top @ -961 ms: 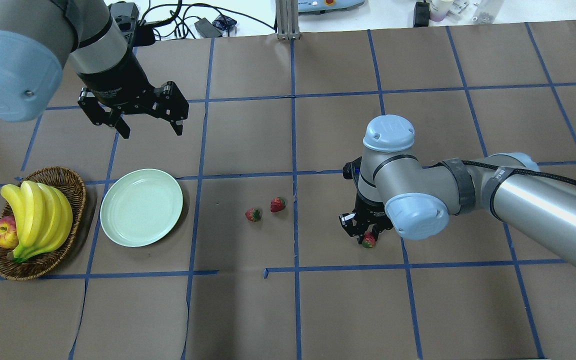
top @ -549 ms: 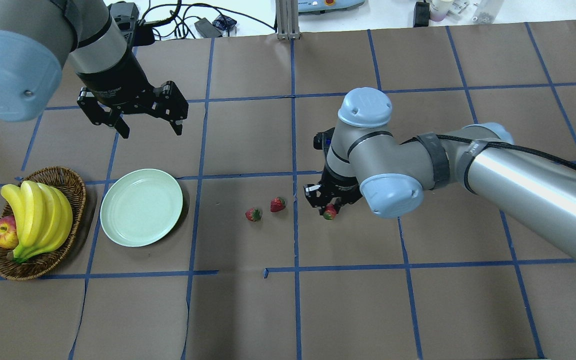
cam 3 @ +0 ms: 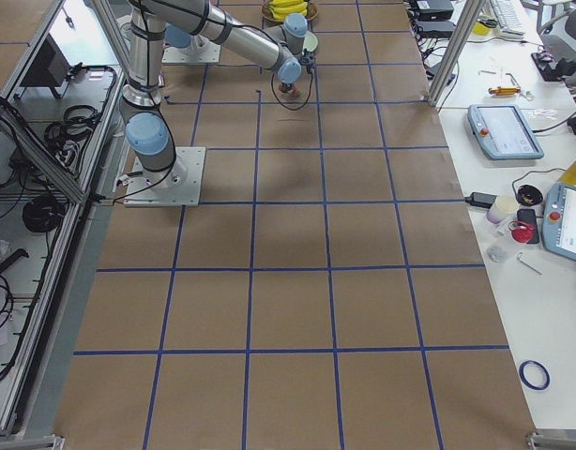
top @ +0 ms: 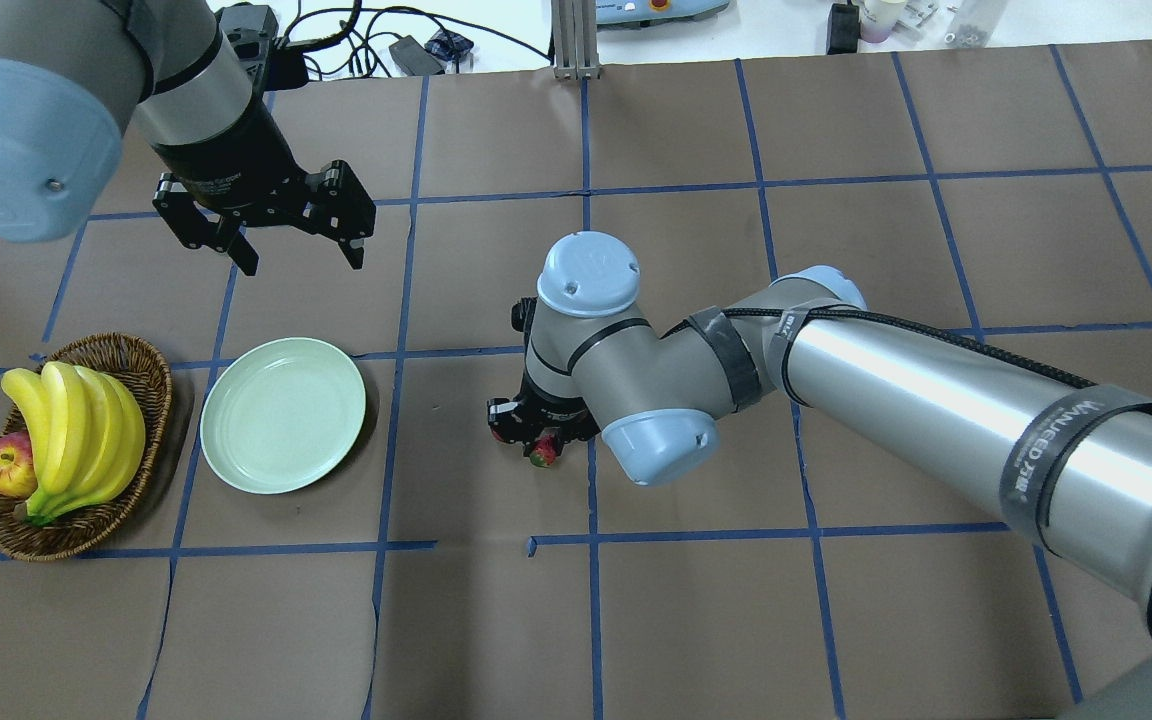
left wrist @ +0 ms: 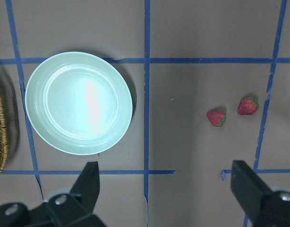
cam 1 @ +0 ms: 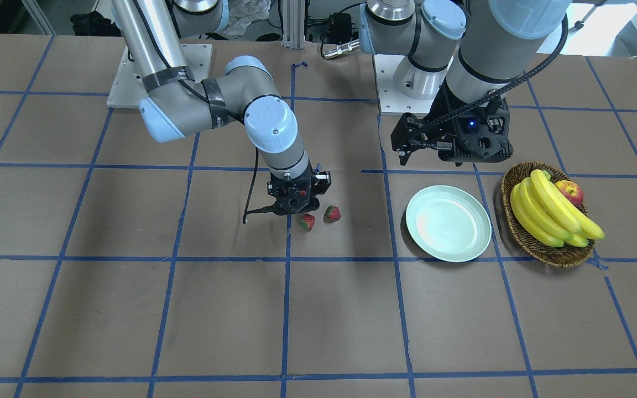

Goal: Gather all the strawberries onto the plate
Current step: 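Set the last strawberry beside the other two with the right gripper, then raise the right gripper away while the left gripper moves toward the strawberries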

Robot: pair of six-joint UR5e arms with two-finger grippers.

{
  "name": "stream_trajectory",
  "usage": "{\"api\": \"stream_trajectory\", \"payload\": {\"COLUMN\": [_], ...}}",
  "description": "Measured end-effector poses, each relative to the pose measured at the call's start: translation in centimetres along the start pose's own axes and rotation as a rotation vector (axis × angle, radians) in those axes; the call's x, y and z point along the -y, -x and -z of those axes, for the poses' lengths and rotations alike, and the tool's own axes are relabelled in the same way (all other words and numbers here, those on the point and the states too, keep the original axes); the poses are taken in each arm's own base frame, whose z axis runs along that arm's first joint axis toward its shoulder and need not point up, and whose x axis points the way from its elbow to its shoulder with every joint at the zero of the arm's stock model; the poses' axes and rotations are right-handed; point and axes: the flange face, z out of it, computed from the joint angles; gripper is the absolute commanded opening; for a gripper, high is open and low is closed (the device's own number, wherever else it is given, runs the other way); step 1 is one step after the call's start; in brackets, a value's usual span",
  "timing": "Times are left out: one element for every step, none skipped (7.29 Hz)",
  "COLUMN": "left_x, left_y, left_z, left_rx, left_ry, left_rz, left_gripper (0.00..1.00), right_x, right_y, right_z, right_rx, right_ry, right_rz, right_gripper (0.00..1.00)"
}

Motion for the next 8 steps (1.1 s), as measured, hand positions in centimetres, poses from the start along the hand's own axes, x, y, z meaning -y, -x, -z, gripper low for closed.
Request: {"api": "stream_trajectory", "payload": {"left_x": [0.0,0.0,0.0,0.2,0.4,0.7,0.6,0.4], "left_y": [0.0,0.0,0.1,0.0,-0.2,-0.9,-1.9,-2.6], "left_z": [0.0,0.0,-0.1,-0.4,-1.0,-2.0,-3.1,-3.9], "left_rx": [0.0,0.0,0.0,-0.001,-0.001,0.0,0.001,0.001], "left_ry": [0.0,0.001,0.002,0.005,0.008,0.0,-0.014,-0.022], "left_rz": [0.0,0.001,0.001,0.002,0.004,-0.004,-0.02,-0.033], "left_gripper": [1.0,1.0,1.0,1.0,1.0,1.0,1.0,1.0], "right_x": [0.0,0.2,0.7,1.7,2.8,3.7,4.9,6.1], "right_y": [0.0,0.0,-0.9,-3.5,-7.0,-10.3,-12.9,-14.8], "right_z": [-0.2,0.9,3.6,7.7,12.6,18.4,23.9,28.7], "right_rx": [-0.008,-0.017,-0.035,-0.046,-0.044,-0.044,-0.055,-0.078], "right_ry": [-0.001,-0.017,-0.042,-0.073,-0.122,-0.201,-0.287,-0.342], "right_rz": [0.001,0.008,0.017,0.016,0.005,-0.007,-0.025,-0.04], "right_gripper": [1.0,1.0,1.0,1.0,1.0,1.0,0.9,0.89]}}
